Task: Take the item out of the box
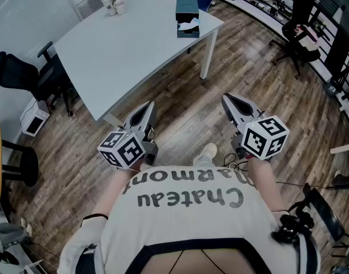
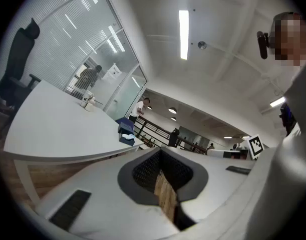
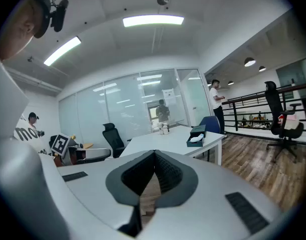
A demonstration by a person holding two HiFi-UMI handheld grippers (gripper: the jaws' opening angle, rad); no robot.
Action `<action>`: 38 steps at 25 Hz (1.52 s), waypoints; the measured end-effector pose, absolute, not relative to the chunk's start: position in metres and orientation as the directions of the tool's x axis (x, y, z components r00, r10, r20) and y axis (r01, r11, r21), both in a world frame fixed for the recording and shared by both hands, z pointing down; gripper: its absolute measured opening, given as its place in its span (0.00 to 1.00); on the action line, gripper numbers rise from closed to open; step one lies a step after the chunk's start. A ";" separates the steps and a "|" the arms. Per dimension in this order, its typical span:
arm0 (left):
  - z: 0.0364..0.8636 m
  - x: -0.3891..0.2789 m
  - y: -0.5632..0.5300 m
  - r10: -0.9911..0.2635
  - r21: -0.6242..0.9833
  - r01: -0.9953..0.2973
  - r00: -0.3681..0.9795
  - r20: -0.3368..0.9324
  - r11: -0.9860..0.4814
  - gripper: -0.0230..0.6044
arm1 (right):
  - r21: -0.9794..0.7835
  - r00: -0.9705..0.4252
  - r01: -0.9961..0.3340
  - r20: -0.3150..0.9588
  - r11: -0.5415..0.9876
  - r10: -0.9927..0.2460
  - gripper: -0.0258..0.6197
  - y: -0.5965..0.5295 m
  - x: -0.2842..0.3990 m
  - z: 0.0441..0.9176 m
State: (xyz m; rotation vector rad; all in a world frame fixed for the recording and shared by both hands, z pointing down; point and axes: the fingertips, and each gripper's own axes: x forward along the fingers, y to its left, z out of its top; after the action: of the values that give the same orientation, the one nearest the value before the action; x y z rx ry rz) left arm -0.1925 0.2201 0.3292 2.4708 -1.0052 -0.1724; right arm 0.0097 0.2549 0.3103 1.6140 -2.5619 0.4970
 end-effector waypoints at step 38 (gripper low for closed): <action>0.322 -0.110 -0.003 -0.800 0.466 -0.721 0.599 0.048 -0.512 0.03 | -0.153 -0.590 -0.807 0.188 0.570 -0.785 0.04 -0.013 0.096 0.311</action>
State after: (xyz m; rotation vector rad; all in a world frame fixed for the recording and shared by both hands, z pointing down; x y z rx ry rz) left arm -0.1103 -0.0026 0.3222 2.3858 -1.2120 -0.2388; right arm 0.0962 -0.0128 0.3108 1.3708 -2.6943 0.3397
